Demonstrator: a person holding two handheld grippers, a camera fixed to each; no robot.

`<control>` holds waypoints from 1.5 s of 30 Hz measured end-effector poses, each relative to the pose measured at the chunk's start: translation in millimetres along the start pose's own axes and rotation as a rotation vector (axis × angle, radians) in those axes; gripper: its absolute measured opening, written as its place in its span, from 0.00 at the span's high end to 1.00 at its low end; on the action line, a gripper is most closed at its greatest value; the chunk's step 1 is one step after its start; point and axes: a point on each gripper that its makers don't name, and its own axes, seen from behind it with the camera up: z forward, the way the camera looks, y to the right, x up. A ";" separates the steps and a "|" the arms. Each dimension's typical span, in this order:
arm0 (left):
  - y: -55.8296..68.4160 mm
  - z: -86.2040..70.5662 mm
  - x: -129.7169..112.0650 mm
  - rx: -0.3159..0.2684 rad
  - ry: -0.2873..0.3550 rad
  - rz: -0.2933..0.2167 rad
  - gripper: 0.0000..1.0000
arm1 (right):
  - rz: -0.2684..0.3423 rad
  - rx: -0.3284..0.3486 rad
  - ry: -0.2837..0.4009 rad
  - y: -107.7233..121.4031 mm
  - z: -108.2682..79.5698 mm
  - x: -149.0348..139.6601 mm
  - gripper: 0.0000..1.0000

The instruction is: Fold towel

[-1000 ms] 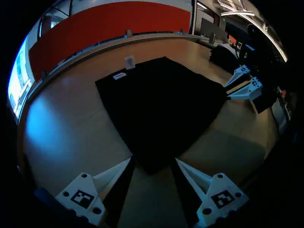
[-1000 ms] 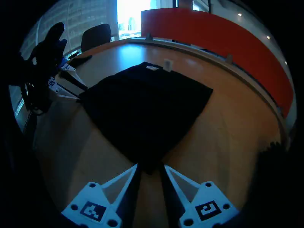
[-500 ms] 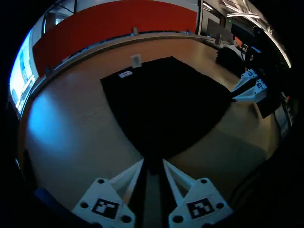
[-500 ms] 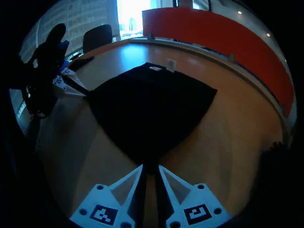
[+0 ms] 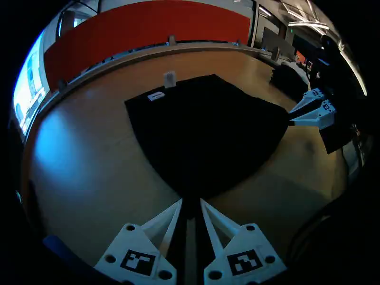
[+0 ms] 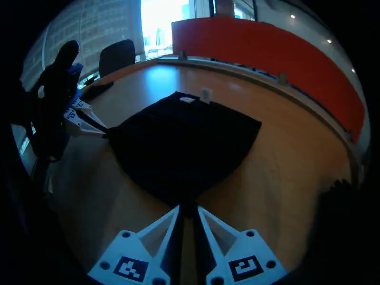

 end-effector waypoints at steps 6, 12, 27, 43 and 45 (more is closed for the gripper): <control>2.7 -10.7 12.6 0.005 0.015 -0.007 0.90 | 0.003 -0.006 0.027 -0.6 -12.1 11.7 0.88; 5.7 -27.8 23.3 0.003 0.013 -0.017 0.90 | -0.008 -0.012 0.055 -2.6 -28.1 27.3 0.88; 13.8 -75.1 51.5 0.019 0.035 -0.050 0.90 | -0.007 -0.020 0.085 -8.9 -69.4 58.5 0.88; 27.0 -107.0 58.0 0.016 0.023 -0.055 0.90 | -0.026 -0.004 0.074 -15.4 -97.6 66.9 0.89; 28.9 -109.6 56.9 0.015 0.019 -0.055 0.90 | -0.031 -0.003 0.072 -16.3 -100.2 67.4 0.88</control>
